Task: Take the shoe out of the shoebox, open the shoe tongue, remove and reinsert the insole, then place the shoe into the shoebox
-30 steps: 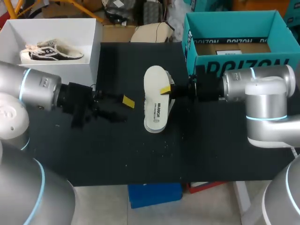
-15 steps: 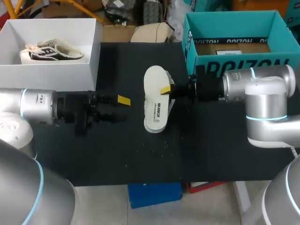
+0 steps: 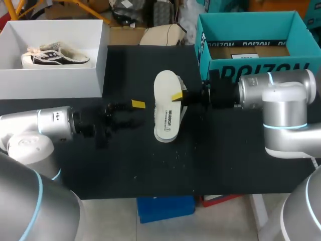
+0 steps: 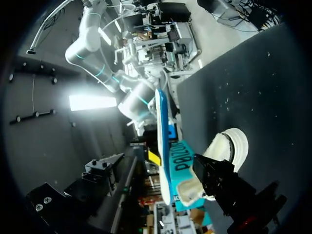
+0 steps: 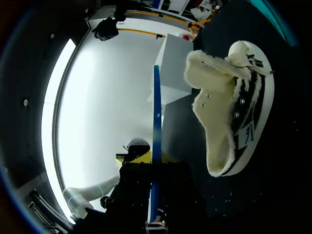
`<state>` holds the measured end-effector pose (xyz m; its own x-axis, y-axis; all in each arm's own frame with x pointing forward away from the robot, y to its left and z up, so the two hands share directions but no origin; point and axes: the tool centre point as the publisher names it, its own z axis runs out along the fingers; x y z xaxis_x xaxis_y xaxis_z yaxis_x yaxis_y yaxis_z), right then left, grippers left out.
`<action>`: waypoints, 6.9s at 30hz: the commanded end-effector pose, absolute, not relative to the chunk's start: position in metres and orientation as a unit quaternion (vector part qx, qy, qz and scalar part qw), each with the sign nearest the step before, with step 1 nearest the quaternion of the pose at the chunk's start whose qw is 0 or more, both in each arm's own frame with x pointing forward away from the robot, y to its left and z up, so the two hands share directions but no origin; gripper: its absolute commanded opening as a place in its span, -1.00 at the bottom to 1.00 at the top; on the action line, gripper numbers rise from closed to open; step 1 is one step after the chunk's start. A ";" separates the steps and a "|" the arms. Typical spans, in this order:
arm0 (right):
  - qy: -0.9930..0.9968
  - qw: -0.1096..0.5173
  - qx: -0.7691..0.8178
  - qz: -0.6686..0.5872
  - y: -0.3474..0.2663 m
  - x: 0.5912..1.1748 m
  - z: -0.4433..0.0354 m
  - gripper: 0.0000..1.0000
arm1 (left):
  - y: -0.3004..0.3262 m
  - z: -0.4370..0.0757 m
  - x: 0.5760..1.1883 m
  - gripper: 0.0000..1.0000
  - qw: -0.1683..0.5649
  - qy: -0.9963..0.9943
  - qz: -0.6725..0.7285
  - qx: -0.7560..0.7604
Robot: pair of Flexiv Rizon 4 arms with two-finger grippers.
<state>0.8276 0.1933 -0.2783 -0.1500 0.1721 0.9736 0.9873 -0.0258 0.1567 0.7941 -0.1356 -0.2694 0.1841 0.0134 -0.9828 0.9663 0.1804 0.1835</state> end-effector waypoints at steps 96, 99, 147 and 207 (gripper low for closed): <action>-0.667 0.102 -0.589 -0.445 0.135 0.786 -0.255 1.00 | -0.130 -0.319 0.706 -1.00 0.422 0.596 -0.427 0.534; -0.664 0.098 -0.599 -0.438 0.123 0.772 -0.264 1.00 | -0.128 -0.321 0.703 -1.00 0.420 0.596 -0.429 0.533; -0.659 0.050 -0.621 -0.421 0.073 0.711 -0.273 1.00 | -0.132 -0.327 0.699 -1.00 0.337 0.573 -0.402 0.630; -0.659 0.050 -0.621 -0.421 0.073 0.711 -0.273 1.00 | -0.184 -0.351 0.812 -1.00 0.143 0.561 -0.468 0.667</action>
<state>0.7123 0.0736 -0.2732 -0.2240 0.7767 0.5886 0.8612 -0.1250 0.4927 0.8037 -0.1761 -0.3446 -0.0670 0.6130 -0.7872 0.9129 -0.2808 -0.2963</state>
